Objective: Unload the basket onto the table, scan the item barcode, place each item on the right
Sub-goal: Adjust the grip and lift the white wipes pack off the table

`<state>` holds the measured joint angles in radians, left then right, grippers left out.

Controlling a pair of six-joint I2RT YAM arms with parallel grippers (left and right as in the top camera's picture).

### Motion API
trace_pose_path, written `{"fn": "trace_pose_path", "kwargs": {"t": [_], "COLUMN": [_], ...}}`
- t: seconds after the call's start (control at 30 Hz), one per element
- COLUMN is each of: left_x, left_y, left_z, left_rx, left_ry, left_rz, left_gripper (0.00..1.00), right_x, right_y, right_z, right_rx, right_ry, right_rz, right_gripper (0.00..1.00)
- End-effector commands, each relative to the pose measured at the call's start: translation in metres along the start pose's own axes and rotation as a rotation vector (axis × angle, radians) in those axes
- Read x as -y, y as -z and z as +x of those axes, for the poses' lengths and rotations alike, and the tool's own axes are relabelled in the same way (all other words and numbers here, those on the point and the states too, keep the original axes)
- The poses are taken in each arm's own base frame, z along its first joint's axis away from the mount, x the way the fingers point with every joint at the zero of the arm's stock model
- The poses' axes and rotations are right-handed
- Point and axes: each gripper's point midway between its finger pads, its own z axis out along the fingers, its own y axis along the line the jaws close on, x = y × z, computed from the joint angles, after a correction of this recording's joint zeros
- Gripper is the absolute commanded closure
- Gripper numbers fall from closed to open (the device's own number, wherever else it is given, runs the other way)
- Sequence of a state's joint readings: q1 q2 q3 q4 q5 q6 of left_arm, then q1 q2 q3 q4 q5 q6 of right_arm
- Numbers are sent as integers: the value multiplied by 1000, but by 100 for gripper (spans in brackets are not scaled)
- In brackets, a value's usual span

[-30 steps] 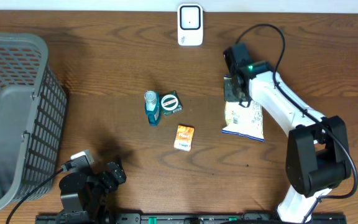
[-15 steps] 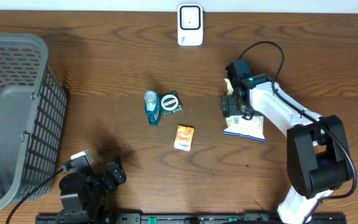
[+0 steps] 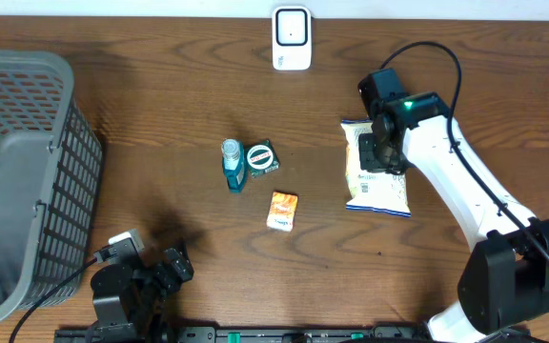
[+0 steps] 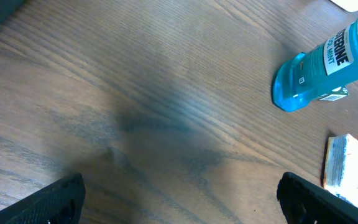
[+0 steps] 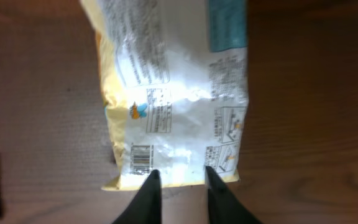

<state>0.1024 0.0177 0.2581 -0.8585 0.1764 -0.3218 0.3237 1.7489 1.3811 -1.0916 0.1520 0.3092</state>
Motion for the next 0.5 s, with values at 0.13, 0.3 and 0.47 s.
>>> {"fn": "trace_pose_path", "kwargs": {"t": [0.13, 0.3, 0.47], "left_x": [-6, -6, -6], "left_y": [-2, -2, -2], "left_z": [11, 11, 11], "left_rx": [-42, -42, -42], "left_ry": [1, 1, 1], "left_rz": [-24, -24, -24], "left_gripper": [2, 2, 2], "right_x": [-11, -9, -7], "right_y": [-55, -75, -82], "right_z": [40, 56, 64], "right_rx": [-91, -109, -122], "right_ry": [-3, -4, -3], "right_rz": [-58, -53, -48], "right_gripper": [86, 72, 30]}}
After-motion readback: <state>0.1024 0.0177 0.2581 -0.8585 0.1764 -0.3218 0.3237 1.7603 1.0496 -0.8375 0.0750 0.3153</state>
